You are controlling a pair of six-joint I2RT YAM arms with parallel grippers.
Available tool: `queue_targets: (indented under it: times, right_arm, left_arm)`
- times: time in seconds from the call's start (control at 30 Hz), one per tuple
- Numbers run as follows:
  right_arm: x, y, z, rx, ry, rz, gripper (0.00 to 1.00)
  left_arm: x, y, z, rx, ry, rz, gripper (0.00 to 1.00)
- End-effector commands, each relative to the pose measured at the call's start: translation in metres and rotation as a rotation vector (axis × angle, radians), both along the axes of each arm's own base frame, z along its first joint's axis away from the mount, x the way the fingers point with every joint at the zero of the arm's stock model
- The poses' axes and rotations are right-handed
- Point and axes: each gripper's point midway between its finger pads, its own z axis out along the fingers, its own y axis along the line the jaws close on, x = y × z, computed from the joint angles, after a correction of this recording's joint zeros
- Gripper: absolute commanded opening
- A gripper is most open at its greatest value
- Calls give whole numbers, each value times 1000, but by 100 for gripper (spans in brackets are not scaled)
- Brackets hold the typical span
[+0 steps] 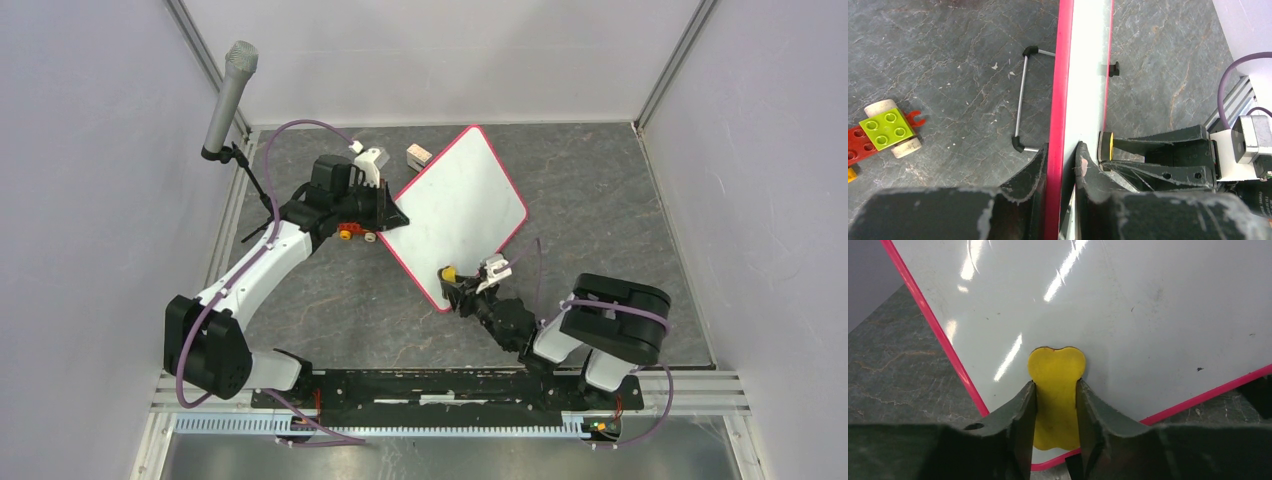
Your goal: Erase the whiteboard
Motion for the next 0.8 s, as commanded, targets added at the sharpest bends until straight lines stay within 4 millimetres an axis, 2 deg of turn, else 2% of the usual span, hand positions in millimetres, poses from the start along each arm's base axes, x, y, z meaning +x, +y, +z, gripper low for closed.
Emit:
queue_targets:
  times: [0.0,0.13,0.2,0.23,0.4,0.5,0.63,0.77]
  right_arm:
    - [12,11,7,-94,19,1,45]
    - [-3,6,14,-148,40,85,84]
    - [-9,6,16,-193,74,133,95]
    - [-12,5,17,-229,89,155,97]
    - [-15,-8,21,-349,237,210,98]
    - [-21,-9,23,-413,316,286,98]
    - [-22,-14,19,-497,376,328,81]
    - [-11,-11,11,-556,405,363,76]
  left_arm:
    - [-35,121,-107,644,208,154,2]
    - [-36,116,-106,623,209,139,2]
    - [-36,115,-105,615,206,137,2]
    - [-35,115,-104,614,205,137,2]
    - [-35,112,-101,599,198,131,2]
    - [-34,110,-99,591,193,129,2]
    - [-33,110,-98,588,191,128,2]
    - [-32,109,-95,583,181,131,2]
